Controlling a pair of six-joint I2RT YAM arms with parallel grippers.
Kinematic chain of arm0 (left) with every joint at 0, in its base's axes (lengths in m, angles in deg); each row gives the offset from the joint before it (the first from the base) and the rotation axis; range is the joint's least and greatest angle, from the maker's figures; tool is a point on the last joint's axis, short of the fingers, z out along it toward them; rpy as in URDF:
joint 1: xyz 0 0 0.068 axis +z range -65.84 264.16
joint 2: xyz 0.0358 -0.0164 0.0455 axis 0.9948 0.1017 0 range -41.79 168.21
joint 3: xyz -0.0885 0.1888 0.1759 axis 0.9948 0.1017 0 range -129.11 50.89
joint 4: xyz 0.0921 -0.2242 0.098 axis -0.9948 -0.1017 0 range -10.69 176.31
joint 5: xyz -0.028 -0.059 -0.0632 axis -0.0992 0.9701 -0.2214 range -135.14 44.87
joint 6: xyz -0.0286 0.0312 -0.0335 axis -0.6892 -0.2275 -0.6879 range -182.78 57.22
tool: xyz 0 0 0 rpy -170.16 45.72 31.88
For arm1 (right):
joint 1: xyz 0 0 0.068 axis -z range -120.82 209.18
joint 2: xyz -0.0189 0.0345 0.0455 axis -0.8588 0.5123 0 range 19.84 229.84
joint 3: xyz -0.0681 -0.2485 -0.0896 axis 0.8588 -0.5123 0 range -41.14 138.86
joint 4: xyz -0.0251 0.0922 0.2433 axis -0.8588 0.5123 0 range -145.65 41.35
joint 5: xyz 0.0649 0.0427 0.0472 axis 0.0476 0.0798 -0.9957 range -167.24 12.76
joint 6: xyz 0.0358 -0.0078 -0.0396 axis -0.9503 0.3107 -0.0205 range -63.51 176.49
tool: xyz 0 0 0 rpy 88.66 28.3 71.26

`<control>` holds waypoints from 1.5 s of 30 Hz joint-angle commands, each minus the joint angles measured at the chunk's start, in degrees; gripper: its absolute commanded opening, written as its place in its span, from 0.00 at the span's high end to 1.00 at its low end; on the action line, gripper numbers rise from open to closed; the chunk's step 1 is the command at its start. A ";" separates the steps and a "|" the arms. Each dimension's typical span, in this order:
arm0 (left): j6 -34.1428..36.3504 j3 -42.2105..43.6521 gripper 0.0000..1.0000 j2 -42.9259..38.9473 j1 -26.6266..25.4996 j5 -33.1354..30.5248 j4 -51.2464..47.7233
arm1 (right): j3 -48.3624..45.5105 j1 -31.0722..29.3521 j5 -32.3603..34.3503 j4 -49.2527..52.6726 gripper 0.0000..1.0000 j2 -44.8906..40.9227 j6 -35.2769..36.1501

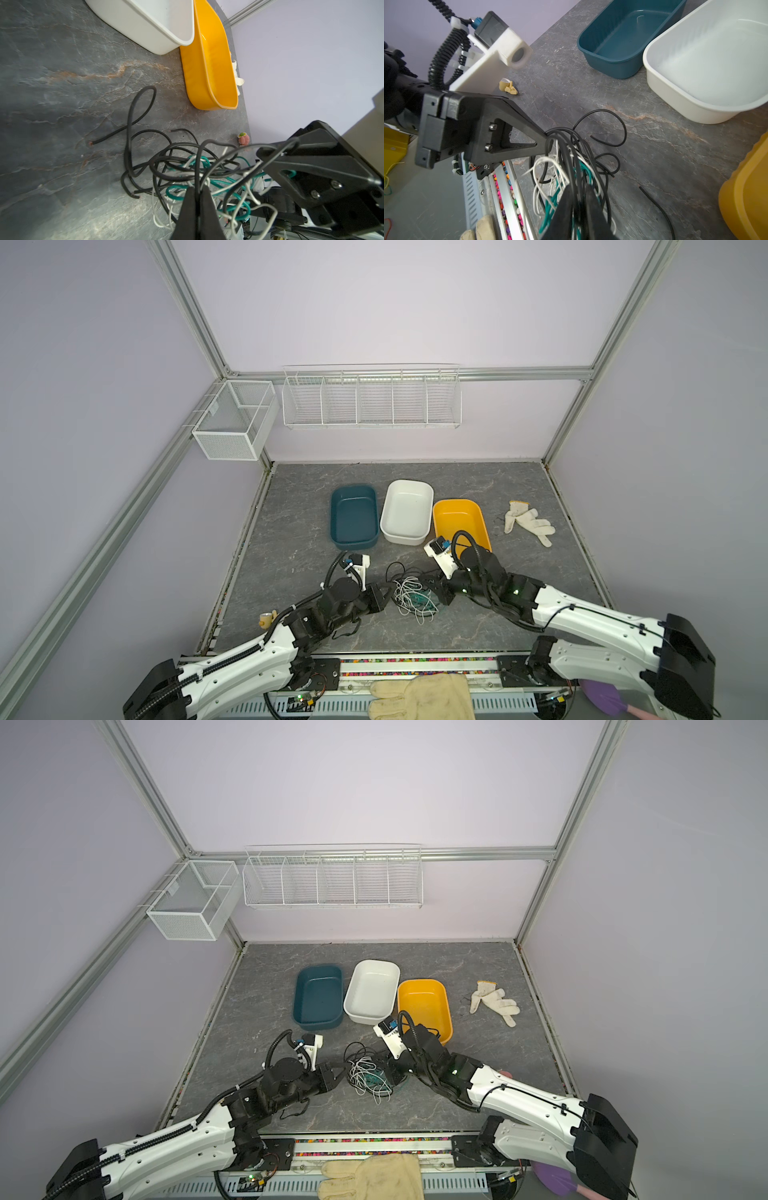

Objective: Untangle the cables

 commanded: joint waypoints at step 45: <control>6.86 -18.13 1.00 1.06 -0.13 7.38 -15.52 | 0.47 0.84 6.11 -3.01 0.68 -0.31 0.96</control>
